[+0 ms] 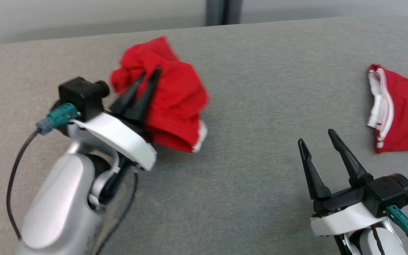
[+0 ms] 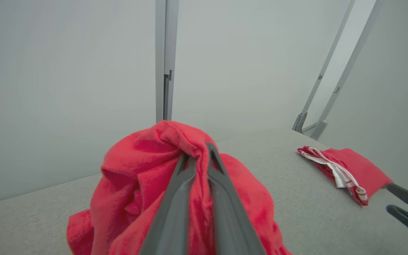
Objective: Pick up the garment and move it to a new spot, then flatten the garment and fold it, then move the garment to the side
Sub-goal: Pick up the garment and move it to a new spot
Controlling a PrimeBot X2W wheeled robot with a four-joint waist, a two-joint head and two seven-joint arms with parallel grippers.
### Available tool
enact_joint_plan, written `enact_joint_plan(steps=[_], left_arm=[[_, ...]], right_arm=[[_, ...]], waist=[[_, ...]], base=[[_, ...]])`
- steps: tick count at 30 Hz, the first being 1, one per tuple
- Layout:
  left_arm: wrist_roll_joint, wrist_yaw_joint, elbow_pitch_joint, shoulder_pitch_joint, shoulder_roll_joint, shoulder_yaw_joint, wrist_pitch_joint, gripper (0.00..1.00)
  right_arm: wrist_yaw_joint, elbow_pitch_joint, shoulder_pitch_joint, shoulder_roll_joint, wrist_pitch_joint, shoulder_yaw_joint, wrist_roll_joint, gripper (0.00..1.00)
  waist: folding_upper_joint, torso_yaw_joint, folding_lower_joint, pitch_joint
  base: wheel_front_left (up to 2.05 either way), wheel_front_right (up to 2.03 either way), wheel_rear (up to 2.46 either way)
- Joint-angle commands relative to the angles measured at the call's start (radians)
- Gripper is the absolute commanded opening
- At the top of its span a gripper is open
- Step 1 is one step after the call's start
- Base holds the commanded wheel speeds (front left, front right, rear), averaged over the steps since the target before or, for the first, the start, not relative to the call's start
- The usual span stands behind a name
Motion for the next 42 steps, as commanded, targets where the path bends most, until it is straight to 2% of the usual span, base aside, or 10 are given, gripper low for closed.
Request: enact_joint_plan(steps=[1,6,11,17,24,25,26,27,36,42], left_arm=[[-0.017,0.01,-0.054,0.023,-0.014,-0.007,0.016,0.0],[-0.057,0.043,-0.257,0.096,-0.059,-0.072,0.105,0.0],[-0.1,0.091,-0.329,0.186,-0.048,-0.074,0.176,0.0],[-0.121,0.133,-0.171,0.279,0.011,0.002,0.164,0.0],[-0.086,0.094,0.085,0.251,0.033,0.016,0.064,0.0],[-0.089,0.079,0.152,0.238,0.017,0.018,0.017,0.48],[-0.089,0.079,0.152,0.238,0.017,0.018,0.017,0.48],[-0.077,0.073,0.184,0.235,0.016,0.014,-0.005,1.0],[0.002,0.059,0.248,0.298,0.021,0.034,-0.325,1.0],[0.093,0.104,0.124,0.449,0.01,0.119,-0.38,1.0]], right_arm=[[0.0,-0.004,0.012,-0.004,0.0,-0.002,0.009,1.0],[0.0,-0.01,0.019,-0.004,0.0,-0.01,0.028,1.0],[0.0,-0.021,0.029,-0.004,0.0,-0.011,0.046,1.0],[0.0,-0.028,0.04,-0.004,0.0,-0.019,0.056,1.0],[0.0,-0.026,0.033,-0.004,0.0,-0.015,0.046,1.0],[0.0,-0.025,0.029,-0.004,0.0,-0.018,0.039,1.0],[0.0,-0.025,0.029,-0.004,0.0,-0.018,0.039,1.0],[0.0,-0.023,0.03,-0.004,0.0,-0.02,0.036,1.0],[0.0,-0.028,0.067,-0.004,0.0,-0.066,-0.012,1.0],[0.0,-0.038,0.122,-0.004,0.0,-0.147,-0.057,1.0]], waist=[[0.0,-0.071,0.0,-0.042],[0.0,-0.148,0.0,-0.04],[0.0,-0.203,0.0,-0.016],[0.0,-0.219,0.0,0.013],[0.0,-0.2,0.0,0.026],[0.0,-0.186,0.0,0.024],[0.0,-0.186,0.0,0.024],[0.0,-0.178,0.0,0.021],[0.0,-0.089,0.0,-0.076],[0.0,-0.019,0.0,-0.164]], base=[[0.0,0.0,0.0],[0.0,0.0,0.0],[0.0,0.0,0.0],[0.0,0.0,0.0],[0.0,0.0,0.0],[0.0,0.0,0.0],[0.0,0.0,0.0],[0.0,0.0,0.0],[0.0,0.0,0.0],[0.0,0.0,0.0]])
